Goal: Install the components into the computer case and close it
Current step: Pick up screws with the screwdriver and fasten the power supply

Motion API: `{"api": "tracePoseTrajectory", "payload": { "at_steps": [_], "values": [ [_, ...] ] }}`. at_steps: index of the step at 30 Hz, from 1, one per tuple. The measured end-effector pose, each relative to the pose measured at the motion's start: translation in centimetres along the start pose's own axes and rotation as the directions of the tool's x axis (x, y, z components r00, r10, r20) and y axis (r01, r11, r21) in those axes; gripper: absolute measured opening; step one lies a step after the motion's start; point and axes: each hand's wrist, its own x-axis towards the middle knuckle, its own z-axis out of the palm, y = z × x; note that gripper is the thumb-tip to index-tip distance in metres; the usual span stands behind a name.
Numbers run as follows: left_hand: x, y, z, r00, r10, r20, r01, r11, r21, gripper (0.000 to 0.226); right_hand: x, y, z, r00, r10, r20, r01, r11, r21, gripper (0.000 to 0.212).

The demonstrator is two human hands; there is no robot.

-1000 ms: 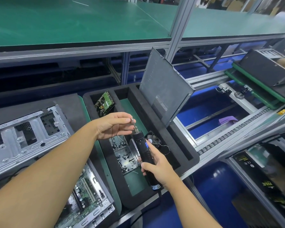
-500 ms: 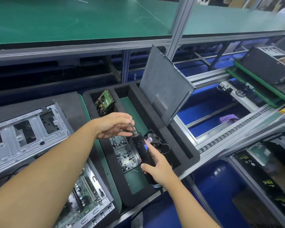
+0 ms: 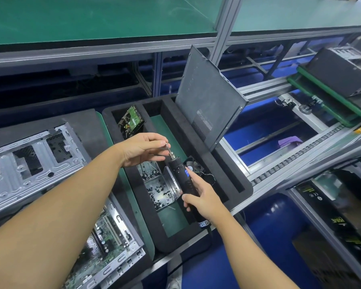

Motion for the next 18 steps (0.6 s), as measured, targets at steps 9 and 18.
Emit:
{"api": "tracePoseTrajectory", "payload": {
  "at_steps": [9, 18],
  "values": [
    [0.9, -0.6, -0.6, 0.997, 0.021, -0.070, -0.016, 0.997, 0.074, 0.009, 0.2, 1.4, -0.1, 0.998, 0.055, -0.015, -0.054, 0.997, 0.049, 0.084],
    [3.4, -4.6, -0.1, 0.920, -0.314, -0.235, 0.336, 0.321, 0.885, 0.010, 1.1, 4.7, -2.2, 0.967, 0.211, -0.142, -0.180, 0.963, 0.200, 0.078]
  ]
}}
